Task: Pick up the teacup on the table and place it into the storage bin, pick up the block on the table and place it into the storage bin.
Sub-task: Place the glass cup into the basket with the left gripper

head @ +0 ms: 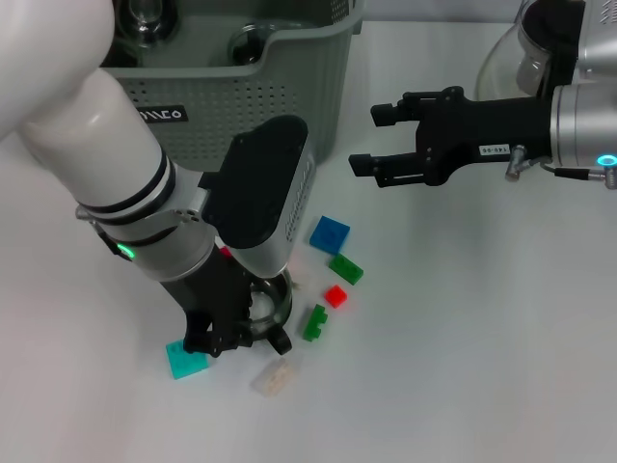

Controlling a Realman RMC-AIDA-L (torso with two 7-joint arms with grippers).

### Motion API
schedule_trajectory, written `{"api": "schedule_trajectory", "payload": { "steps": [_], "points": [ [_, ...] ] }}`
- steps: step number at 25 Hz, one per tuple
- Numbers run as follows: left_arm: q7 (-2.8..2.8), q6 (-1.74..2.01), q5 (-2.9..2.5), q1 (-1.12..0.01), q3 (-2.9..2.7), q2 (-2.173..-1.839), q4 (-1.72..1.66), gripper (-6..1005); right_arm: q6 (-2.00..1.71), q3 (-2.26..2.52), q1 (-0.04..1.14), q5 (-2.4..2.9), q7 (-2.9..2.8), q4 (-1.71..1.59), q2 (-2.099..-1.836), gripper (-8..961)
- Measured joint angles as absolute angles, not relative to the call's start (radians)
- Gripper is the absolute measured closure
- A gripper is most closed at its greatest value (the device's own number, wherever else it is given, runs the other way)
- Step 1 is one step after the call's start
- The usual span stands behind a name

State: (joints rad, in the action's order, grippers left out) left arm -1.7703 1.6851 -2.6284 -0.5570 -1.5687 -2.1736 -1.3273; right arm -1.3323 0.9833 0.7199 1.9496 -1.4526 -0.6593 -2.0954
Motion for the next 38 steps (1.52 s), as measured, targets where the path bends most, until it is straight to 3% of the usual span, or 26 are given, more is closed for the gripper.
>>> {"api": "schedule_trajectory", "payload": {
  "steps": [15, 23, 28, 35, 38],
  "points": [
    [-1.798, 1.834, -2.558, -0.593, -1.347, -2.171, -1.417, 947, -1.337, 0.980, 0.713, 1.948, -1.435, -0.662, -2.091, 149],
    [-1.831, 1.995, -2.524, -0.705, -0.885, -2.161, -1.409, 946, -1.338, 0.980, 0.712, 1.949, -1.428, -0.659, -2.088, 149],
    [-1.940, 1.990, -2.471, -0.737, -0.697, -2.119, -1.411, 944, -1.340, 0.981, 0.712, 1.951, -1.428, -0.660, -2.086, 149],
    [-2.078, 1.881, -2.373, -0.757, -0.588, -1.994, -1.403, 943, -1.342, 0.989, 0.712, 1.956, -1.428, -0.660, -2.086, 148],
    [-2.108, 1.760, -2.382, -0.768, -0.600, -1.961, -1.363, 942, -1.344, 0.991, 0.712, 1.956, -1.429, -0.659, -2.086, 148]
  ]
}}
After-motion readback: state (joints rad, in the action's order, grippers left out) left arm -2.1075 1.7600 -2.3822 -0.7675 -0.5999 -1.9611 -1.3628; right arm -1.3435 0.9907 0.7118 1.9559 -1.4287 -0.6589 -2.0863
